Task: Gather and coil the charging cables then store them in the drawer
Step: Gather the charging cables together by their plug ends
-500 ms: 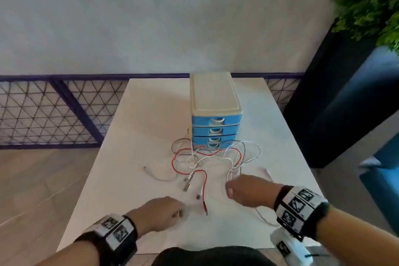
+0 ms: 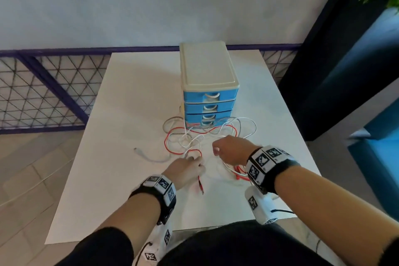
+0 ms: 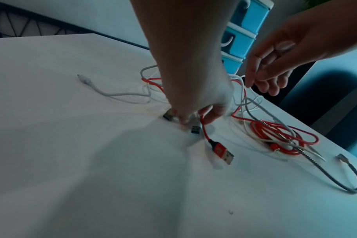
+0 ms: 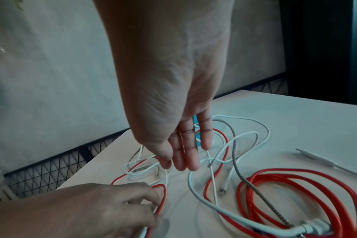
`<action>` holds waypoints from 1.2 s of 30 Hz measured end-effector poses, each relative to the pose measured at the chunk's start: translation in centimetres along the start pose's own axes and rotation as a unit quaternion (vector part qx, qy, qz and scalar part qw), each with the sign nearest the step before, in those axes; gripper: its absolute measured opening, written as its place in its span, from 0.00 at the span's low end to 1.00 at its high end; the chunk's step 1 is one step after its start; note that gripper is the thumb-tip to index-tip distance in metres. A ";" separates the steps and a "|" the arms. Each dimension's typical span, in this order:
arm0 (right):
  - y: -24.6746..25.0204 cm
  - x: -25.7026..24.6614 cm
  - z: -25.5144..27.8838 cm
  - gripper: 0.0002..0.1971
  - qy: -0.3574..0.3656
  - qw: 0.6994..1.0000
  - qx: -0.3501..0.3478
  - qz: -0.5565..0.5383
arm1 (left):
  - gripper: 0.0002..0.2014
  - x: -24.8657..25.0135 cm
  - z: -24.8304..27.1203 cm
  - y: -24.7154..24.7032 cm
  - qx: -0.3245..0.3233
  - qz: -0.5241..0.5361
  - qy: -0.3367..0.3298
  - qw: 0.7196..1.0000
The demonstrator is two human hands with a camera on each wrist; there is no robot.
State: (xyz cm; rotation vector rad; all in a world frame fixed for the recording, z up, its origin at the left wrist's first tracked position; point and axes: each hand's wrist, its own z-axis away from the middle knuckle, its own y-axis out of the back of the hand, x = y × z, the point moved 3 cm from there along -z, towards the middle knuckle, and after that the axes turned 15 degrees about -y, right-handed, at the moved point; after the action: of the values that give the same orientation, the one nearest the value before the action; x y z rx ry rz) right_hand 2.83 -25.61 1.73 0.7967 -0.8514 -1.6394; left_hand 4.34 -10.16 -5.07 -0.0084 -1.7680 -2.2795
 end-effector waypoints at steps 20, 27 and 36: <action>3.5 -1.0 -3.1 0.24 -0.036 0.682 -0.130 -0.719 | 0.13 -6.2 -0.8 6.2 0.405 0.525 0.212 0.718; 4.8 -3.0 -3.8 0.14 0.039 0.751 -0.036 -0.658 | 0.12 -6.5 0.9 7.9 0.415 0.569 0.252 0.664; 6.7 -4.3 -4.5 0.11 0.054 0.753 0.042 -0.655 | 0.06 -7.2 3.0 9.8 0.440 0.528 0.255 0.680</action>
State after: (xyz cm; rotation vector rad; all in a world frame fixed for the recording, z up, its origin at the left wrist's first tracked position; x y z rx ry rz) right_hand 10.86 -23.15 5.45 1.7627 -0.1614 -2.6982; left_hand 12.84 -8.10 3.92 -0.1505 -1.6395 -0.4498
